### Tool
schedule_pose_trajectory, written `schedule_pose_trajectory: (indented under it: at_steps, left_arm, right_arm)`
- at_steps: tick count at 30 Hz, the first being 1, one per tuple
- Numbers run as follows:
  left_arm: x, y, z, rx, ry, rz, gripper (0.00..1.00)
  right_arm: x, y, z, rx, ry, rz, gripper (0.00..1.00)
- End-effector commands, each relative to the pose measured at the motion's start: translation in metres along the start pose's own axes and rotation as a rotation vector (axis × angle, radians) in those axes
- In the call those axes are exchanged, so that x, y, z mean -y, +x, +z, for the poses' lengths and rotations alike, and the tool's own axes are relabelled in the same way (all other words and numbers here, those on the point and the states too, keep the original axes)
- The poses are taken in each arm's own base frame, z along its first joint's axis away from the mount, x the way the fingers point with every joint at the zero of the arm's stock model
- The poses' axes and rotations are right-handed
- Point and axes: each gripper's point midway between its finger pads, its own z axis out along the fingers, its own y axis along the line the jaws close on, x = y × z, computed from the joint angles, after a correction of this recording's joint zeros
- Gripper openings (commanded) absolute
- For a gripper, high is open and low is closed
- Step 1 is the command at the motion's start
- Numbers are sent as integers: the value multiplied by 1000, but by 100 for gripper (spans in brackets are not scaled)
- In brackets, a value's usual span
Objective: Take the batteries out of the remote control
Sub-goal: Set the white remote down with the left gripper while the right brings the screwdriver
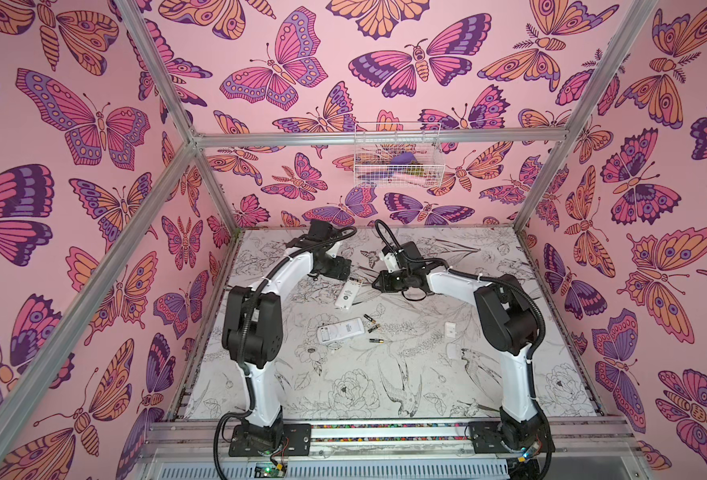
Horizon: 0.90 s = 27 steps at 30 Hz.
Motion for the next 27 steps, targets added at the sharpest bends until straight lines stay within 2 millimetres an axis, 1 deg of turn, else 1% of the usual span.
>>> schedule_pose_trajectory:
  at_steps: [1,3,6,8,10,13,16,19,23,25,27]
  left_arm:
    - [-1,3,-15,37,90,44,92]
    - [-7,2,-26,70,144,69,92]
    - [-16,2,-42,123,226,120,91]
    - [-21,5,-49,159,255,219,90]
    - [-24,15,-50,172,259,352,91]
    - [-13,40,-49,173,337,568,91]
    - [-3,61,-39,184,398,713,91]
    - [4,72,-32,204,454,782,91]
    - [3,79,-12,188,463,844,91]
    - [0,80,-1,178,449,856,91]
    - [-2,79,8,171,440,848,89]
  right_arm:
    - [-9,-7,13,-3,-25,1,0]
    - [-15,-11,20,-8,-47,-3,0]
    - [-32,-13,29,-22,-100,-36,0]
    - [-43,-14,36,-34,-133,-57,0]
    - [-53,-13,43,-50,-168,-65,0]
    - [-72,-12,48,-64,-223,-94,0]
    - [-77,-13,51,-72,-232,-104,0]
    - [-83,-22,40,-44,-230,-114,0]
    - [-90,-37,16,-14,-233,-106,0]
    - [-92,-39,4,-10,-246,-75,0]
    - [-92,-37,-5,-17,-262,-43,0]
